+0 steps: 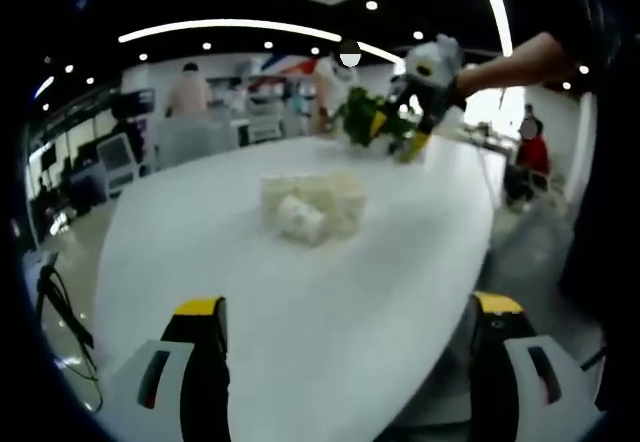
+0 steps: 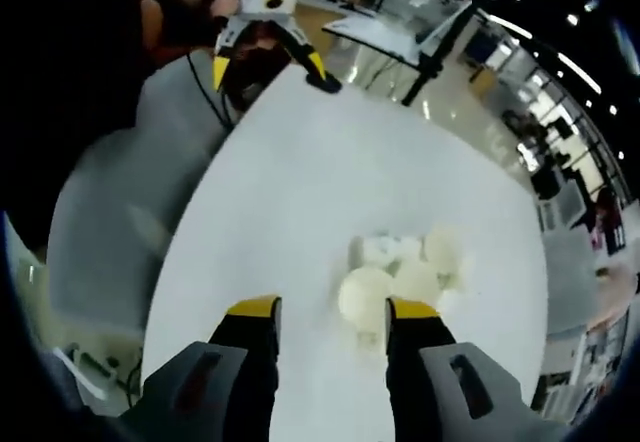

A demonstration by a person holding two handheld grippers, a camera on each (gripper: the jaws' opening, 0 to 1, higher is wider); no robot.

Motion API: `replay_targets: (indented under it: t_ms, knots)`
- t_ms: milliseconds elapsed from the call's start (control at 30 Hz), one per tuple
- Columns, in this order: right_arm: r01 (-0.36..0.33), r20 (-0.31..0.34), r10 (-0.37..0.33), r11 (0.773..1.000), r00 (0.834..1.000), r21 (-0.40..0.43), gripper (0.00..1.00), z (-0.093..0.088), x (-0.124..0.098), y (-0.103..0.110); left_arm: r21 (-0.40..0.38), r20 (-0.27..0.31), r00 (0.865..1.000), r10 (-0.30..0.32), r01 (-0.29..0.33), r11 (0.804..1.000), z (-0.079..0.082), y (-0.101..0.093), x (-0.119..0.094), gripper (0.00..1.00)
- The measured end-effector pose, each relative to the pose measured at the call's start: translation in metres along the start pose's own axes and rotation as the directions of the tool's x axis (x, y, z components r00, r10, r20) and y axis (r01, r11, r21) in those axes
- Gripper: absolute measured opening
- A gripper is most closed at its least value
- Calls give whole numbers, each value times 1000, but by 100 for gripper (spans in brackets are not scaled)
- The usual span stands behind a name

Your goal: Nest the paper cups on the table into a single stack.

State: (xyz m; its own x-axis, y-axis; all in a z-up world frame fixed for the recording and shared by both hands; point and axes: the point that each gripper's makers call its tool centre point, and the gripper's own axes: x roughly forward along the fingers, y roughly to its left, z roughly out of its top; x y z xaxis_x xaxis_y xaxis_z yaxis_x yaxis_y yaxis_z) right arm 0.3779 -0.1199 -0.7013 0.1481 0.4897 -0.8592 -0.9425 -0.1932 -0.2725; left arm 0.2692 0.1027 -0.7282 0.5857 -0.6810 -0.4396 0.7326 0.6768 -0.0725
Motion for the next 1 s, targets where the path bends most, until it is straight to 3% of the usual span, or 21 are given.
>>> replay_targets:
  t_ms: [1000]
  knots:
    - [-63, -112, 56, 996, 992, -60, 20, -36, 67, -8, -9, -35, 998, 49, -49, 999, -6, -15, -10, 99]
